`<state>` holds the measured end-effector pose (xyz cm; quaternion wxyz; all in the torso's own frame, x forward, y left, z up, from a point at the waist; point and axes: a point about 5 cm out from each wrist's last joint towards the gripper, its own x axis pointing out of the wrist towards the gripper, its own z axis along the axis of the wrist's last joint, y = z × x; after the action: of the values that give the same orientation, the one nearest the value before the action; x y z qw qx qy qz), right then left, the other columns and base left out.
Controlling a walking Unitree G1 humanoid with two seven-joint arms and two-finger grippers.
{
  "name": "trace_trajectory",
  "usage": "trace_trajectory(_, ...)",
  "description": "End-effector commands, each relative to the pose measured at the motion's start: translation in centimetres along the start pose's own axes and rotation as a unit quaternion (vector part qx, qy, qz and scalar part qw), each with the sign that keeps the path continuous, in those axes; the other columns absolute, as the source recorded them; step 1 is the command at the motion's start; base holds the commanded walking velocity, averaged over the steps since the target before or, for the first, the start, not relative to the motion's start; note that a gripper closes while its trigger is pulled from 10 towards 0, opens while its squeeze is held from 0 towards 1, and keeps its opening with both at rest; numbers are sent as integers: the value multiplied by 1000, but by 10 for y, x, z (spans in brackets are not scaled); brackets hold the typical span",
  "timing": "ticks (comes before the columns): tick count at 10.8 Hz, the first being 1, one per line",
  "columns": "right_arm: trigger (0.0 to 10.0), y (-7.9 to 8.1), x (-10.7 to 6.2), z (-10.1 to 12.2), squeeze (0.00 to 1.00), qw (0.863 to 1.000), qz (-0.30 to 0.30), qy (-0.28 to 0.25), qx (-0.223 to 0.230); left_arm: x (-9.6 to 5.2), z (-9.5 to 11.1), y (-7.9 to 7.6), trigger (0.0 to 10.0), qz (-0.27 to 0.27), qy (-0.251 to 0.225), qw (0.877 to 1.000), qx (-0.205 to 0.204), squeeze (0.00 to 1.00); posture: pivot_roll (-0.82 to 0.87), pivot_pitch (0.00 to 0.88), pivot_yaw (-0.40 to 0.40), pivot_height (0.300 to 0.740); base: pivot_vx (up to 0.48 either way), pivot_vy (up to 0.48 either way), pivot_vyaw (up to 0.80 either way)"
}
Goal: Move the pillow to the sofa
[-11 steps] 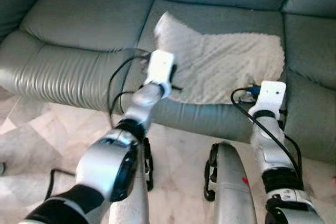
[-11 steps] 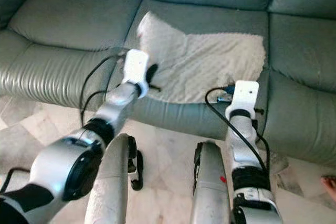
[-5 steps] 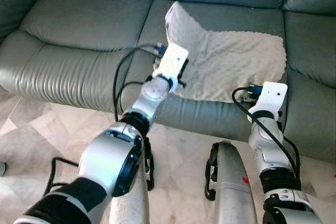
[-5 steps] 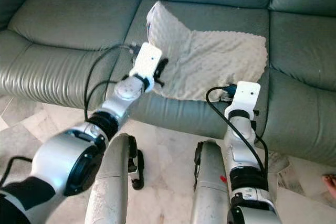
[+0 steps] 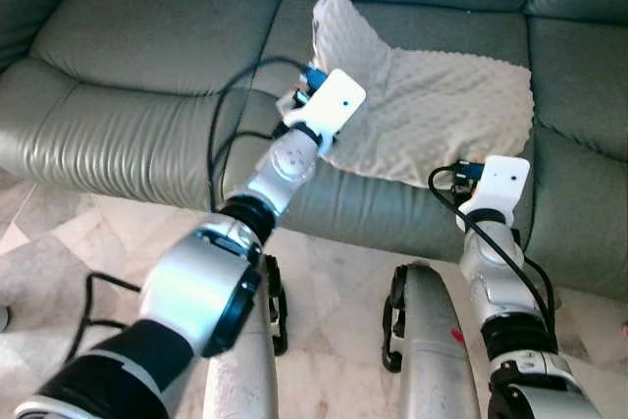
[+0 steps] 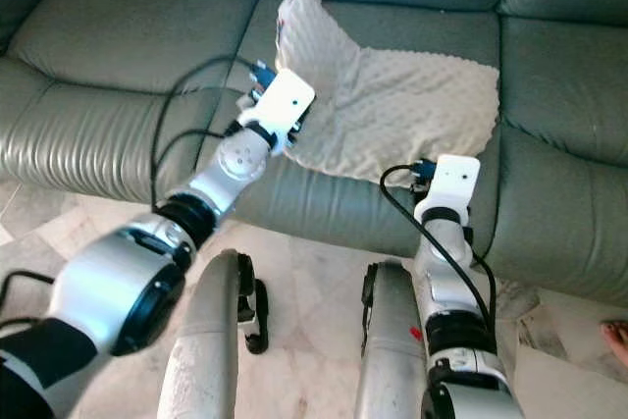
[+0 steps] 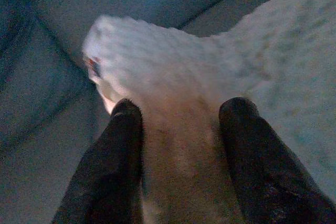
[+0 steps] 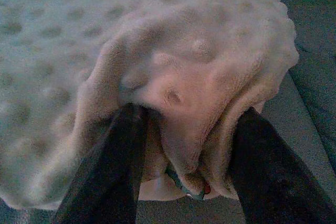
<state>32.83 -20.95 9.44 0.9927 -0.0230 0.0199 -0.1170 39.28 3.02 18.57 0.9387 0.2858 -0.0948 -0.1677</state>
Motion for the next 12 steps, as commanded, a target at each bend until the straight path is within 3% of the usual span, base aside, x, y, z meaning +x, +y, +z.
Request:
trace_trajectory(1,10000,2,-4,-12,1000,1000,12,22,-4,-1,-6,7,10000,20,15,999,30,1000,-45,334,144,620,0,0,0)
trace_trajectory(2,10000,-4,-5,-17,1000,999,14,32,-12,-2,-11,17,10000,43,24,998,45,1000,-44,325,138,620,0,0,0)
trace_trajectory(4,10000,-18,-10,-26,1000,998,2,50,-30,-7,-27,32,10000,72,56,995,36,1000,-43,307,127,620,0,0,0)
trace_trajectory(6,10000,-27,-24,-37,1000,997,-3,62,-39,-18,-48,53,10000,118,81,990,-8,1000,-51,279,113,620,0,0,0)
trace_trajectory(8,10000,-29,-36,-42,1000,997,-8,66,-51,-30,-64,71,10000,153,76,985,-41,1000,-56,253,100,620,0,0,0)
trace_trajectory(10,10000,-24,-49,-42,1000,997,-10,68,-44,-59,-92,84,10000,178,68,979,-73,1000,-40,195,69,620,0,0,0)
trace_trajectory(12,10000,-3,-71,-37,1000,998,34,49,-25,-102,-105,76,10000,187,36,977,-100,1000,-25,126,46,620,0,0,0)
